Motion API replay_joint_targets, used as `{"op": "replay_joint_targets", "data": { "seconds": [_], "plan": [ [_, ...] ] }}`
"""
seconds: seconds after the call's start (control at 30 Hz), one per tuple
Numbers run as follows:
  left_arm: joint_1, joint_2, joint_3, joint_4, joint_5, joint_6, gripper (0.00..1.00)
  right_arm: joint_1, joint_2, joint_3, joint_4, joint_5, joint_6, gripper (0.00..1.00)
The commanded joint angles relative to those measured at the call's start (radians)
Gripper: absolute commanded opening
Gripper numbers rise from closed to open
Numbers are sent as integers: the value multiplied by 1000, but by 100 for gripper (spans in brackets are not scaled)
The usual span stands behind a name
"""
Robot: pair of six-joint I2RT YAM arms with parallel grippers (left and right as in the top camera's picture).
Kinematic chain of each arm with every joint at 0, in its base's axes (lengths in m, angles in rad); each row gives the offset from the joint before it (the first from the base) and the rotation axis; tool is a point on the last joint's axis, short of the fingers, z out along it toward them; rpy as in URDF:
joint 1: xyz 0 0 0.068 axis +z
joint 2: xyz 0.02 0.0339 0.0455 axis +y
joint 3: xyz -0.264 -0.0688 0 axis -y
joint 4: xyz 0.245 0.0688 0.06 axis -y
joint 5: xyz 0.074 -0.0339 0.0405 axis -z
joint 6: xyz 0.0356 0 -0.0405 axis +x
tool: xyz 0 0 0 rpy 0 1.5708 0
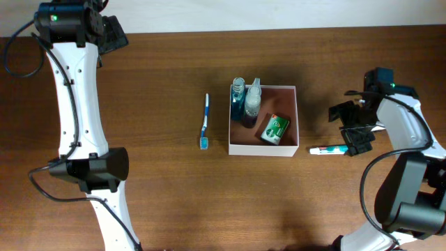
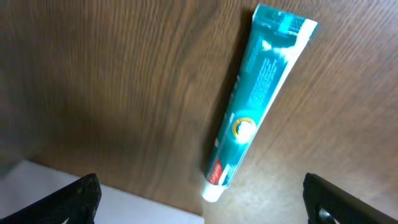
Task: Pack container
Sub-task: 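Shift the right gripper to the toothpaste tube and close on it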
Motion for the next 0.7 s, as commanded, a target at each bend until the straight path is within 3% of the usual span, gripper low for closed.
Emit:
{"op": "replay_joint_targets", "data": {
  "seconds": [0.0, 0.5, 0.67],
  "plan": [
    [6, 4, -5, 1, 0, -10, 100, 5, -19, -49, 23, 22, 96, 99],
    [6, 4, -5, -2, 0, -10, 99, 5, -8, -172, 177, 20, 145, 100],
    [6, 4, -5, -3, 0, -10, 99, 5, 13, -190, 191, 19, 145, 92]
  ]
}}
